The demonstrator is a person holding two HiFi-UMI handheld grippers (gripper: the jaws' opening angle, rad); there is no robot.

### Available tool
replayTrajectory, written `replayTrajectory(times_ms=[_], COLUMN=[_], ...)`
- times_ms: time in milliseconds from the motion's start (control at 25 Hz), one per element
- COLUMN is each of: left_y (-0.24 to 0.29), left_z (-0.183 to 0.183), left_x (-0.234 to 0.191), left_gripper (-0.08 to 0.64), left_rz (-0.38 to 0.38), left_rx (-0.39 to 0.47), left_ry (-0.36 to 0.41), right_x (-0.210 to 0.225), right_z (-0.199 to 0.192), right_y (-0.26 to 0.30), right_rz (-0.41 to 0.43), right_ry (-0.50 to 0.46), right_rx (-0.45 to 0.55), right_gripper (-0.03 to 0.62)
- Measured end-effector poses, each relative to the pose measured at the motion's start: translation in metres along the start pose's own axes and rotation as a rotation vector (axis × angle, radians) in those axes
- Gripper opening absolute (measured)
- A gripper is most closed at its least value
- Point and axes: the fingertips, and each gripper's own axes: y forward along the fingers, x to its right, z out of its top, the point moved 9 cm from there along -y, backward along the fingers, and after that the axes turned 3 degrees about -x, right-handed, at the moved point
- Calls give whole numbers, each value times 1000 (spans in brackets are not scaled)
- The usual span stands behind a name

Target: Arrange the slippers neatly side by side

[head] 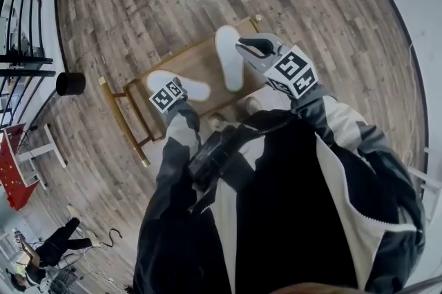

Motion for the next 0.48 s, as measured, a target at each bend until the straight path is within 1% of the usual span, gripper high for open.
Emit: replayTrajectory(times_ms=[80, 160, 360, 480], left_y=[0, -1, -10, -21], left_z=[0, 2, 3, 6], left_x=[1, 4, 10, 13], left_gripper=[85, 49, 38, 37], left_rz=[3, 1, 0, -8], left_rx=[5, 7, 25, 52], left_ry=[5, 19, 52, 63], right_x=[0, 2, 0, -2], right_z=[-1, -1, -1, 4], right_y=[-1, 0, 3, 8], right_rz=[-1, 3, 25, 50], right_ry=[3, 3, -4, -13], right_rx=[3, 5, 6, 12], right_gripper=[51, 51, 51, 51])
